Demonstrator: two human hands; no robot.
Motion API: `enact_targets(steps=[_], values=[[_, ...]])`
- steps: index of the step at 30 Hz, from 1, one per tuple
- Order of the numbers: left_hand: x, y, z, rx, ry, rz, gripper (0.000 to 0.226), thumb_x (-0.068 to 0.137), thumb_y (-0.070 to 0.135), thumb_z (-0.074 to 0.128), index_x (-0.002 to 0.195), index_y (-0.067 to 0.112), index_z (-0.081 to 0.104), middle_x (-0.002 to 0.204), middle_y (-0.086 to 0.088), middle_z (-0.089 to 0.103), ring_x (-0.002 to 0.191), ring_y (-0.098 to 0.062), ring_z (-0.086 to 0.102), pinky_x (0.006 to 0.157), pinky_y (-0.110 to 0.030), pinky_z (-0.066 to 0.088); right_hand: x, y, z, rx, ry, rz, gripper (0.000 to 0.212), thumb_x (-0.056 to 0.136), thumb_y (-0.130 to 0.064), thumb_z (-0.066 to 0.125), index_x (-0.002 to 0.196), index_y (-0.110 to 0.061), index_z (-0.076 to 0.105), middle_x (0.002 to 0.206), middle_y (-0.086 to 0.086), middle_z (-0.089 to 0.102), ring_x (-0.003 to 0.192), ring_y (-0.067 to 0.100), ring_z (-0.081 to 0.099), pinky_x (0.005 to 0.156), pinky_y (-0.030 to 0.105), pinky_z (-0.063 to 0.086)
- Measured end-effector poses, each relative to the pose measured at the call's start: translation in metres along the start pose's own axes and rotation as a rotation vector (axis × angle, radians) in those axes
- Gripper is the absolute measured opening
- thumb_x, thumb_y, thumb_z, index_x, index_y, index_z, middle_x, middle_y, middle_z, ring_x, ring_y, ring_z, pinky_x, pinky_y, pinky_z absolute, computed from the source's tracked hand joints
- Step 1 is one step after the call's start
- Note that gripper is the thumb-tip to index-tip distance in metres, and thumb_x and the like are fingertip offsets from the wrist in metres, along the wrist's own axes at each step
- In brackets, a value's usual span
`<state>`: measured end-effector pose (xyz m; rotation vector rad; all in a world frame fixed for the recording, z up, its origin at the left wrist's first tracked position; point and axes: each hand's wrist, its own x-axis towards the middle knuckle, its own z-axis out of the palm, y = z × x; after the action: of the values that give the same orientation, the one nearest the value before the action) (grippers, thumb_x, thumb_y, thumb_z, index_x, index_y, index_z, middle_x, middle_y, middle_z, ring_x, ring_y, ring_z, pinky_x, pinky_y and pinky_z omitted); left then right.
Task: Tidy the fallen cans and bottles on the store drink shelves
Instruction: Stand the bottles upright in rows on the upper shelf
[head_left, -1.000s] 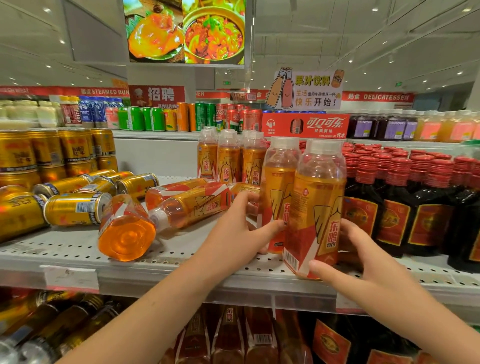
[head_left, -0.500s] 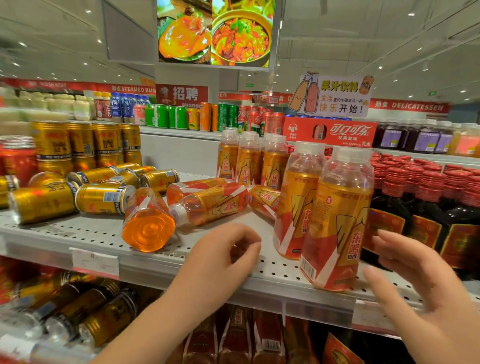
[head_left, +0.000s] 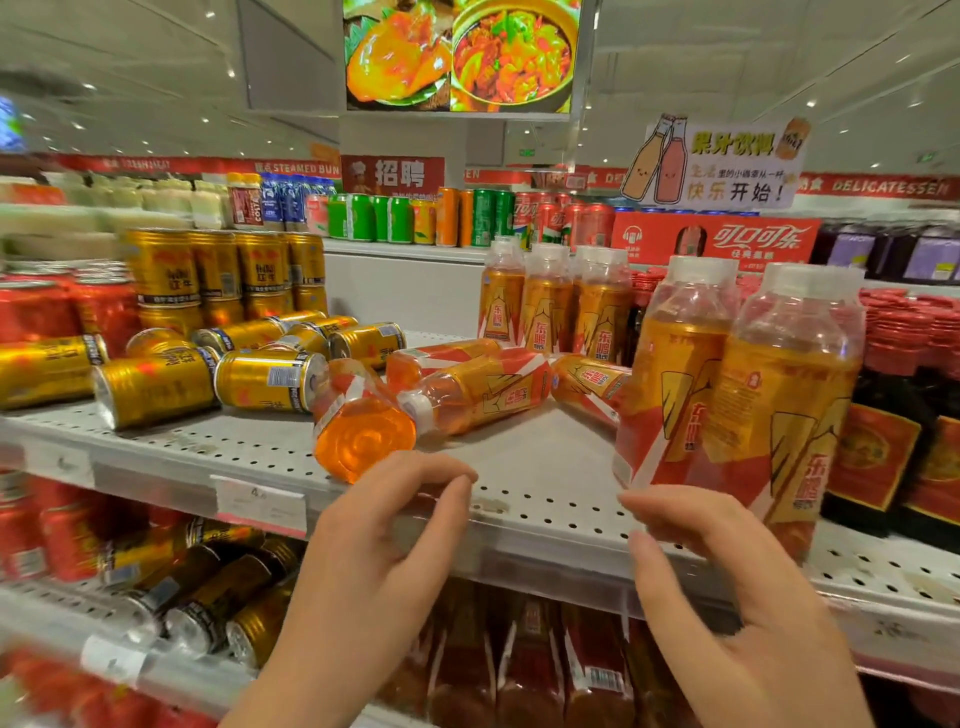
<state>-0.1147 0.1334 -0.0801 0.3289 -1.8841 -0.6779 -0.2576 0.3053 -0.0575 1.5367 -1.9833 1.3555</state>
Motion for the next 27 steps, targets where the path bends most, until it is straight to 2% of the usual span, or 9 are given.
enact_targets(steps=[2, 6, 9, 11, 14, 16, 19, 23, 27], values=[[0.007, -0.005, -0.023, 0.009, 0.05, 0.037, 0.01, 0.097, 0.034, 0.061, 0.098, 0.039, 0.069, 0.096, 0.015, 0.072, 0.089, -0.01, 0.069, 0.071, -0.017, 0.051, -0.001, -0.006, 0.018, -0.067, 0.113, -0.044, 0.022, 0.089, -0.035, 0.062, 0.108, -0.046, 0.063, 0.113, -0.027, 0.062, 0.109, -0.005, 0.058, 0.091, 0.0, 0.035], [0.04, -0.035, -0.073, 0.027, 0.092, 0.023, 0.01, 0.096, 0.042, 0.059, 0.096, 0.039, 0.068, 0.088, 0.014, 0.071, 0.079, -0.011, 0.068, 0.061, -0.022, 0.05, 0.034, -0.022, 0.067, 0.004, 0.1, 0.028, 0.024, 0.092, -0.042, 0.056, 0.115, -0.048, 0.059, 0.117, -0.027, 0.058, 0.116, -0.004, 0.053, 0.092, 0.001, 0.034], [0.073, -0.068, -0.098, 0.135, -0.055, -0.077, 0.01, 0.099, 0.049, 0.056, 0.099, 0.043, 0.064, 0.081, 0.019, 0.069, 0.072, -0.005, 0.066, 0.057, -0.024, 0.047, 0.059, -0.027, 0.098, -0.084, 0.083, 0.012, 0.032, 0.094, -0.023, 0.059, 0.121, -0.039, 0.059, 0.12, -0.027, 0.054, 0.119, -0.01, 0.047, 0.094, 0.001, 0.03], [0.089, -0.086, -0.102, 0.187, -0.186, -0.148, 0.012, 0.096, 0.053, 0.054, 0.105, 0.046, 0.058, 0.077, 0.02, 0.068, 0.066, -0.003, 0.065, 0.055, -0.03, 0.051, 0.078, -0.021, 0.108, -0.181, 0.044, 0.036, 0.041, 0.093, -0.007, 0.06, 0.127, -0.031, 0.059, 0.124, -0.02, 0.053, 0.119, -0.011, 0.044, 0.097, 0.001, 0.028], [0.1, -0.103, -0.101, 0.169, -0.305, -0.198, 0.018, 0.095, 0.061, 0.05, 0.109, 0.049, 0.052, 0.075, 0.015, 0.071, 0.064, -0.003, 0.066, 0.06, -0.04, 0.057, 0.102, -0.006, 0.11, -0.347, -0.085, 0.108, 0.056, 0.092, -0.003, 0.057, 0.138, -0.033, 0.05, 0.139, -0.012, 0.047, 0.132, -0.002, 0.037, 0.114, 0.017, 0.027], [0.105, -0.111, -0.1, 0.111, -0.341, -0.251, 0.027, 0.092, 0.071, 0.045, 0.112, 0.052, 0.048, 0.071, 0.014, 0.071, 0.055, -0.003, 0.063, 0.054, -0.035, 0.051, 0.115, 0.005, 0.112, -0.473, -0.215, 0.147, 0.069, 0.092, -0.007, 0.057, 0.149, -0.039, 0.035, 0.155, -0.009, 0.031, 0.146, 0.01, 0.022, 0.12, 0.031, 0.02], [0.115, -0.113, -0.098, 0.113, -0.398, -0.365, 0.057, 0.085, 0.085, 0.031, 0.13, 0.05, 0.034, 0.067, 0.012, 0.073, 0.049, -0.004, 0.063, 0.051, -0.029, 0.048, 0.134, 0.018, 0.117, -0.571, -0.343, 0.163, 0.087, 0.091, -0.016, 0.064, 0.153, -0.048, 0.013, 0.162, -0.014, 0.009, 0.15, 0.013, 0.008, 0.12, 0.04, 0.019], [0.129, -0.103, -0.092, 0.138, -0.528, -0.501, 0.082, 0.08, 0.093, 0.026, 0.147, 0.047, 0.018, 0.061, 0.006, 0.072, 0.043, -0.011, 0.066, 0.038, -0.023, 0.046, 0.155, 0.027, 0.122, -0.621, -0.404, 0.006, 0.1, 0.084, -0.035, 0.074, 0.152, -0.055, 0.003, 0.162, -0.018, 0.006, 0.149, 0.014, 0.011, 0.118, 0.042, 0.022], [0.137, -0.098, -0.084, 0.205, -0.618, -0.582, 0.102, 0.068, 0.1, 0.029, 0.15, 0.041, 0.016, 0.056, 0.006, 0.07, 0.043, -0.013, 0.067, 0.041, -0.023, 0.05, 0.169, 0.036, 0.12, -0.612, -0.488, -0.095, 0.092, 0.081, -0.052, 0.069, 0.15, -0.059, 0.007, 0.162, -0.021, 0.015, 0.148, 0.007, 0.017, 0.12, 0.046, 0.027]])
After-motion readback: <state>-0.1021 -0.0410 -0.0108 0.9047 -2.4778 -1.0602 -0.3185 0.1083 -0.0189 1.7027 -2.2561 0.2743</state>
